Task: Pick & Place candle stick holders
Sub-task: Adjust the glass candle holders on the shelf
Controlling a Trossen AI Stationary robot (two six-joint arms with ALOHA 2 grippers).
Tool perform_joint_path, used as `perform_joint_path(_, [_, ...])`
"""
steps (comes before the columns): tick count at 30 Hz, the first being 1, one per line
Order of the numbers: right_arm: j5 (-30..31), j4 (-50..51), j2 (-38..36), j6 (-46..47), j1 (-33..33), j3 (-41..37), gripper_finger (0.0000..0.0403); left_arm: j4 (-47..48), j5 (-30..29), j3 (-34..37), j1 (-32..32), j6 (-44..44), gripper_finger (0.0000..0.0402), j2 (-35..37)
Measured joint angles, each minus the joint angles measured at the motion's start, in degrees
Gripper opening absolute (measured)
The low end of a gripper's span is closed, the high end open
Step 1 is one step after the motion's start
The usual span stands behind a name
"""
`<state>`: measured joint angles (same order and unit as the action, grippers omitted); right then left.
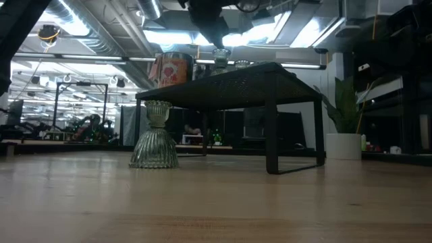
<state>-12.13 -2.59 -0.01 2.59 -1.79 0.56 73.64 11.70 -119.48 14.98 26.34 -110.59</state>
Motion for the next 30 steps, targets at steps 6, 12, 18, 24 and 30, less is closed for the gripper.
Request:
perform_joint_path(6, [-0.01, 0.00, 0.00, -0.01, 0.00, 0.00, 0.0016, -0.58, -0.16, 0.02, 0.00, -0.03, 0.0001, 0.00])
perform_joint_path(12, [0.01, 0.00, 0.00, -0.01, 0.00, 0.00, 0.0016, -0.58, -0.17, 0.02, 0.00, -0.03, 0.0001, 0.00])
perform_joint_path(18, [0.01, 0.00, 0.00, -0.01, 0.00, 0.00, 0.0016, -0.64, -0.20, 0.02, 0.00, 0.36, 0.0001, -0.44])
perform_joint_path(24, [0.00, 0.00, 0.00, -0.02, 0.00, 0.01, 0.0016, -2.03, -0.33, 0.06, -0.33, 0.39, 0.0001, -1.25])
perform_joint_path(30, [0.01, 0.00, 0.00, 0.00, 0.01, 0.00, 0.0016, -2.46, -1.69, 0.05, -0.35, 0.71, 0.0001, -2.12])
